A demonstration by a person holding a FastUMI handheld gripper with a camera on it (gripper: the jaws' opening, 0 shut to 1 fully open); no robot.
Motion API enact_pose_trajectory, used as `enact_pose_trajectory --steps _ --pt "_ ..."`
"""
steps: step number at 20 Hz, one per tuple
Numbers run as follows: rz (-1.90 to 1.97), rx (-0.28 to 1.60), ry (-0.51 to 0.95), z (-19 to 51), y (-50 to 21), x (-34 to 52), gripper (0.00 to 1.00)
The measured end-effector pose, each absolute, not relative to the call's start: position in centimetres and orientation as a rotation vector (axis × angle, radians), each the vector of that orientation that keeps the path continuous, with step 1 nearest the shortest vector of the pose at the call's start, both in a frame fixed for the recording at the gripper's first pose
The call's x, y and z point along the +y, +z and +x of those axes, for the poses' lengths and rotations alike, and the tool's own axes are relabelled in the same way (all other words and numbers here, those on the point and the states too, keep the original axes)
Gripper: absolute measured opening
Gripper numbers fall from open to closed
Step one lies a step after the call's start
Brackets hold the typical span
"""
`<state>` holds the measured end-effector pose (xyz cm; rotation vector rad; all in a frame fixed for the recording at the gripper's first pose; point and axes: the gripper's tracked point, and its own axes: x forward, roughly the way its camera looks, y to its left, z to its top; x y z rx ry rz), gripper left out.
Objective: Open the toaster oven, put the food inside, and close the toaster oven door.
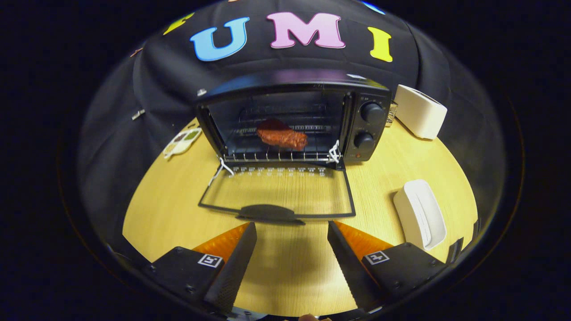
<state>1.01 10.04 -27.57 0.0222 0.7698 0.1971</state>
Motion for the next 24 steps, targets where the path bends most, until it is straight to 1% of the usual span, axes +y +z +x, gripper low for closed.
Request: enact_pose_trajectory --steps 4,12,14,19,24 --pt "-0.047 0.81 0.209 0.8 -29.9 10.7 0.99" --pt "-0.061 0.827 0.164 3.3 -33.0 11.1 0.99" --pt "-0.056 0.815 0.174 3.9 -33.0 11.8 0.99" --pt "-0.142 0.761 0.22 3.9 -31.7 11.9 0.97" --pt "-0.194 0.648 0.271 3.6 -28.0 12.0 0.96"
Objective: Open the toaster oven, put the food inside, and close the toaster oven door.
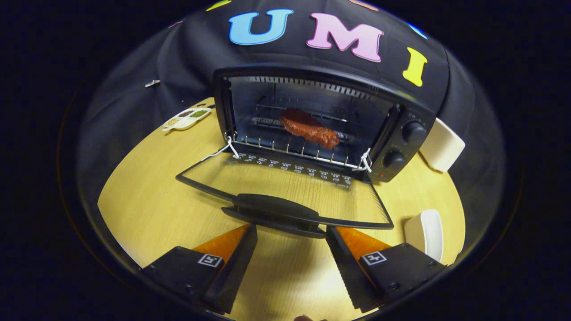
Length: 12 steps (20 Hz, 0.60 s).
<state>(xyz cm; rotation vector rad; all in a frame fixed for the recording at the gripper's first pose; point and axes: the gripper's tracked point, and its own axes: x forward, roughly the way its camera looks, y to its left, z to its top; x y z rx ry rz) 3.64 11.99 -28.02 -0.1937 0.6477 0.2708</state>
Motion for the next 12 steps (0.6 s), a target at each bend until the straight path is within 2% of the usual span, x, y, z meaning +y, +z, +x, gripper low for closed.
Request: enact_pose_trajectory --steps 12 --pt "-0.117 0.452 0.253 6.6 -18.7 11.9 0.99"
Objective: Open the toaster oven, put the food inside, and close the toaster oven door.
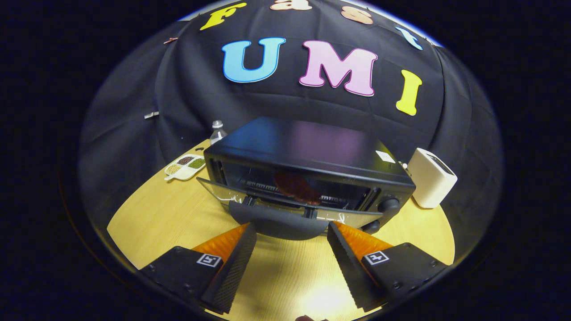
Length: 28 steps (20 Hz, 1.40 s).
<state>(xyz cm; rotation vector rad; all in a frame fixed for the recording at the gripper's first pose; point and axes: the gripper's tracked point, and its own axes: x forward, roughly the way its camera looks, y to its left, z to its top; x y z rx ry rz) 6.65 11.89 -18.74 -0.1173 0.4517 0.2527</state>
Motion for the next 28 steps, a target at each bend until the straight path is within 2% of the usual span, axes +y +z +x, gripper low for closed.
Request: enact_pose_trajectory --steps 7,17,22,28 --pt "0.0 0.352 0.234 6.1 -11.7 10.7 0.99" --pt "0.08 0.08 0.122 2.8 2.1 1.6 0.98" --pt "0.055 0.032 0.103 -1.9 3.8 -0.1 0.98" --pt "0.041 -0.014 0.173 -3.8 6.3 2.0 0.98"
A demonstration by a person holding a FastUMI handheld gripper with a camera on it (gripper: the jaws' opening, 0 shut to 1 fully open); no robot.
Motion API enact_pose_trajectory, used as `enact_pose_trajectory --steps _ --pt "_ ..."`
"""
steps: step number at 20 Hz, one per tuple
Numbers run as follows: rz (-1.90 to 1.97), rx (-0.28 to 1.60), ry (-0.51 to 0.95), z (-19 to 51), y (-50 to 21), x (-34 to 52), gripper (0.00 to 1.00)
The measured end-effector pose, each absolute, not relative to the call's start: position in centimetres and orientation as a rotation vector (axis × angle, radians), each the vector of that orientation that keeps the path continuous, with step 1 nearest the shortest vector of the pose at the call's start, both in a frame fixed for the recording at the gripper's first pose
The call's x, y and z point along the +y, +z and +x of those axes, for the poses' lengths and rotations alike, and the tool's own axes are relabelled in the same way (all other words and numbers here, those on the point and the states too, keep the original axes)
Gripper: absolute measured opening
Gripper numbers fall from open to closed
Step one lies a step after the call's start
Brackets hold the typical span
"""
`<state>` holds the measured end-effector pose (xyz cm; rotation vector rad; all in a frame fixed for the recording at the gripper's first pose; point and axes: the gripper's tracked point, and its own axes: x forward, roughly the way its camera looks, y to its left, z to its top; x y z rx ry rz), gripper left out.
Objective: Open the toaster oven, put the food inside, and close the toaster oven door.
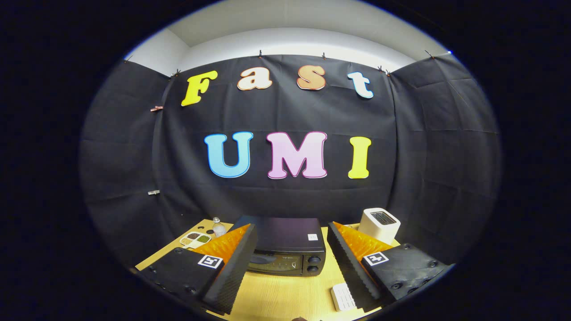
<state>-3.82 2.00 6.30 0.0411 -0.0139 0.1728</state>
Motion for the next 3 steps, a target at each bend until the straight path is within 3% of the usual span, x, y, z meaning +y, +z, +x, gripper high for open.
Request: enact_pose_trajectory --steps 3 --pt "0.046 -0.047 0.167 -3.87 7.49 1.6 0.98"
